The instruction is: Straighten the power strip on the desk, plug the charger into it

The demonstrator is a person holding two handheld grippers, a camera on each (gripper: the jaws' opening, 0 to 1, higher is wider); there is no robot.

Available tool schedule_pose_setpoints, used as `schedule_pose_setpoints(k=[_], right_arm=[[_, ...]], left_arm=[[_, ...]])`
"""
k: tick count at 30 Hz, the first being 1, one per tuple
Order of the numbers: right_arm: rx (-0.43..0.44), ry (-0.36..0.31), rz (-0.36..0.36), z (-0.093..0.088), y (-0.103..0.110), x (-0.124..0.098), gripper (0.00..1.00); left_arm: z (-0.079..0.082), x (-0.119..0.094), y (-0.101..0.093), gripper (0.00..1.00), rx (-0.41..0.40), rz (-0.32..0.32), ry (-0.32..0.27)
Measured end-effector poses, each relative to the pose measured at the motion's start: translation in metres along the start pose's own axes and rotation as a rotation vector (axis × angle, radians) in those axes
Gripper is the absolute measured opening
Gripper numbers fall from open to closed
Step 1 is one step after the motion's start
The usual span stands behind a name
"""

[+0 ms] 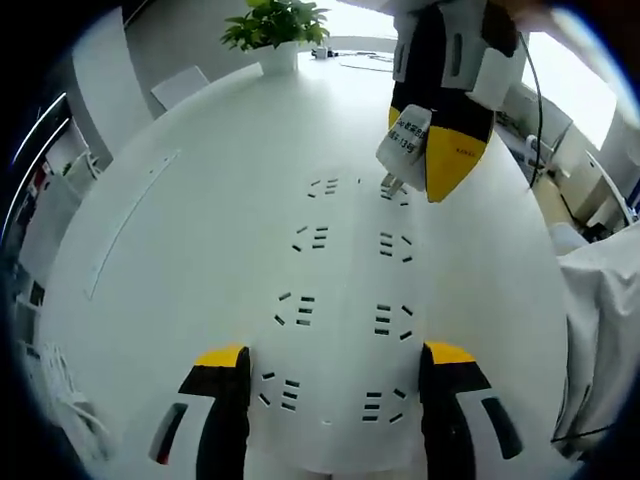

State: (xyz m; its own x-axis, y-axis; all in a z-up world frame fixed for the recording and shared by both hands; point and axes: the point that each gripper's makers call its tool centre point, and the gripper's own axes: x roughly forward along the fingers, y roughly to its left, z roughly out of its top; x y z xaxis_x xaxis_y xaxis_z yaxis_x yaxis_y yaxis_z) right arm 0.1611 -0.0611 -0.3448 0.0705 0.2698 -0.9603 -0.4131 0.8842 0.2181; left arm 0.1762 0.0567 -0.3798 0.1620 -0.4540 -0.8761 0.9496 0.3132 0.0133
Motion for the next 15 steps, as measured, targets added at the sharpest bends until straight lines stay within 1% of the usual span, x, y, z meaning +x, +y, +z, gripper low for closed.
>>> schedule_pose_setpoints(k=[4, 6, 7, 8, 10, 11, 15], right_arm=[[0.014, 0.019, -0.013, -0.0012, 0.0012, 0.0001, 0.28], [0.056, 0.032, -0.040, -0.0007, 0.0013, 0.0010, 0.28], [0.061, 0.038, -0.049, -0.0015, 0.0012, 0.0016, 0.28], [0.080, 0.029, -0.070, -0.0010, 0.0012, 0.0038, 0.28], [0.066, 0.042, -0.092, 0.0009, 0.0004, 0.0051, 0.28], [0.082, 0.017, -0.110, 0.0054, -0.0004, 0.0038, 0.28], [0.075, 0.024, -0.127, 0.0054, 0.0005, 0.0028, 0.28]], left_arm=[[0.0003, -0.0005, -0.0011, 0.68, 0.002, 0.008, 0.001], [0.0008, -0.0011, -0.0020, 0.68, 0.007, 0.018, 0.009], [0.0009, -0.0011, -0.0022, 0.68, 0.008, 0.021, 0.010], [0.0010, -0.0014, -0.0033, 0.68, 0.010, 0.027, 0.014], [0.0010, -0.0020, -0.0045, 0.67, 0.014, 0.035, 0.016], [0.0011, -0.0023, -0.0047, 0.67, 0.016, 0.038, 0.016], [0.0012, -0.0025, -0.0048, 0.66, 0.021, 0.045, 0.010]])
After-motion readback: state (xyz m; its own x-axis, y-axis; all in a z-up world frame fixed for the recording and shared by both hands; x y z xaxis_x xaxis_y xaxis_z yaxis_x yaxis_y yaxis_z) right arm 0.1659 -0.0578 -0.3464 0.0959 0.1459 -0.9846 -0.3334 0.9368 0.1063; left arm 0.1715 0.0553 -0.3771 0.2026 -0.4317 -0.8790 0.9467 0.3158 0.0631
